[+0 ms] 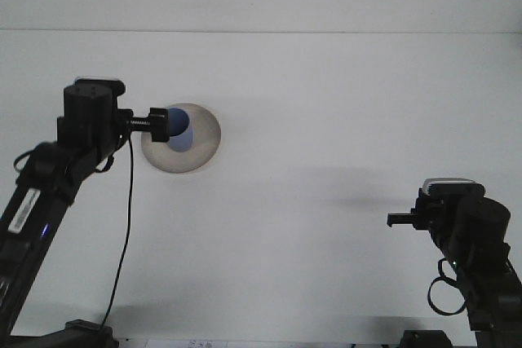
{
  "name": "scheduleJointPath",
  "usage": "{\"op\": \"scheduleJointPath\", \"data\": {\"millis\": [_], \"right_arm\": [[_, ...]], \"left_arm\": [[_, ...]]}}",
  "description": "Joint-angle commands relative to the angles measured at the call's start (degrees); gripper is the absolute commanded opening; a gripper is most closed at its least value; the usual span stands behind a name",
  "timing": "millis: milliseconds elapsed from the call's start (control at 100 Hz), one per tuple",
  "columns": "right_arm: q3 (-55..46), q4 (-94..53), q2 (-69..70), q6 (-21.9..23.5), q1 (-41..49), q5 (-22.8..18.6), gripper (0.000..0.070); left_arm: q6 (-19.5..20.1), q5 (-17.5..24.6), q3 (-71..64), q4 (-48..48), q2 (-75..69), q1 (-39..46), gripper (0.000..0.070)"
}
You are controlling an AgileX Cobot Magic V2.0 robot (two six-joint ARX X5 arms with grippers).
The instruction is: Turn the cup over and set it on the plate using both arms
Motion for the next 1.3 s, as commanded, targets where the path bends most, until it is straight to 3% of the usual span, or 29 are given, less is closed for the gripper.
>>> {"op": "scheduleJointPath", "data": {"millis": [0, 140, 340, 390, 460, 470, 510, 540, 1290], "right_arm": [[0.26, 0.74, 0.37, 0.59, 0.07, -0.02, 0.0], [0.26, 2.38, 0.35, 0.59, 0.07, -0.04, 0.0], [0.26, 3.19, 0.35, 0.59, 0.07, -0.02, 0.0], [0.26, 3.21, 0.35, 0.59, 0.07, -0.02, 0.0], [0.26, 3.21, 0.35, 0.59, 0.07, -0.02, 0.0], [0.26, 3.21, 0.35, 0.59, 0.07, -0.02, 0.0], [0.26, 3.19, 0.35, 0.59, 0.07, -0.04, 0.0], [0.26, 3.21, 0.35, 0.59, 0.07, -0.04, 0.0], [0.26, 3.76, 0.35, 0.59, 0.07, -0.02, 0.0]], "left_arm": [[-1.18, 0.11, -6.4, 4.52, -6.27, -0.22, 0.07], [-2.89, 0.11, -20.79, 10.75, -19.06, -0.46, 0.07], [-5.62, 0.07, -35.39, 11.17, -31.08, -0.44, 0.0692], [-5.73, 0.07, -37.68, 11.37, -32.98, -0.44, 0.049], [-5.7, 0.07, -39.67, 11.56, -34.93, -0.44, 0.0036], [-5.68, 0.07, -39.82, 11.56, -35.17, -0.44, 0.0], [-5.79, 0.07, -40.26, 11.69, -35.85, -0.44, 0.0027], [-5.77, 0.07, -40.28, 11.67, -36.2, -0.44, 0.0001], [-5.64, 0.07, -40.26, 12.22, -44.72, -0.44, 0.0015]]}}
